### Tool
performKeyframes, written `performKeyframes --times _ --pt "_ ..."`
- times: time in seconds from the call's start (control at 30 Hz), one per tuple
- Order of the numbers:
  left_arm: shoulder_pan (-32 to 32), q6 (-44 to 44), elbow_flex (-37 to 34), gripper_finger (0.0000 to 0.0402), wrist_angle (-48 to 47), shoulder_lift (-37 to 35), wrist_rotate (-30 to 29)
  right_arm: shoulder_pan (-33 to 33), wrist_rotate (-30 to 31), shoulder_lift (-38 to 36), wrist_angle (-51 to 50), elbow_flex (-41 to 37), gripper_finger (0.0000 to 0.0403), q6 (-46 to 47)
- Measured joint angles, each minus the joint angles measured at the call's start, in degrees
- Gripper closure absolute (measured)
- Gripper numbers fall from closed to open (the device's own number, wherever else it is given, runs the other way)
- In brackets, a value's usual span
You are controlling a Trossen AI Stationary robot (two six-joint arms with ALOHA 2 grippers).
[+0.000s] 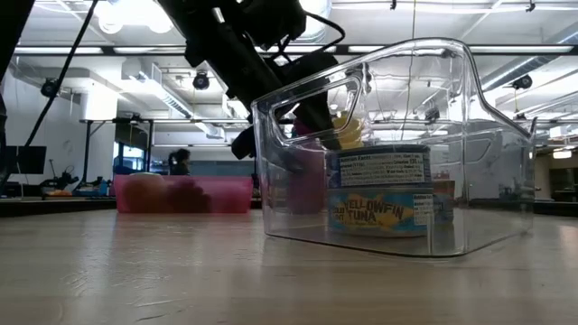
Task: Pick & Place Food Item
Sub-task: Put the tomato into the pink bin
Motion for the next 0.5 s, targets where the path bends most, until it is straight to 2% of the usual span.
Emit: performKeyframes --times 0.23,0.5 --pt "2.5 -0.2 0.0 0.0048 -0.4 -0.9 -0.5 0.0 0.0 0.0 0.0 0.0 0.0065 0.0" --pt "0.8 1.1 0.1 0.0048 -2.5 -8.6 -0.4 0.0 0.0 0.0 -0.1 0.0 0.0078 0.0"
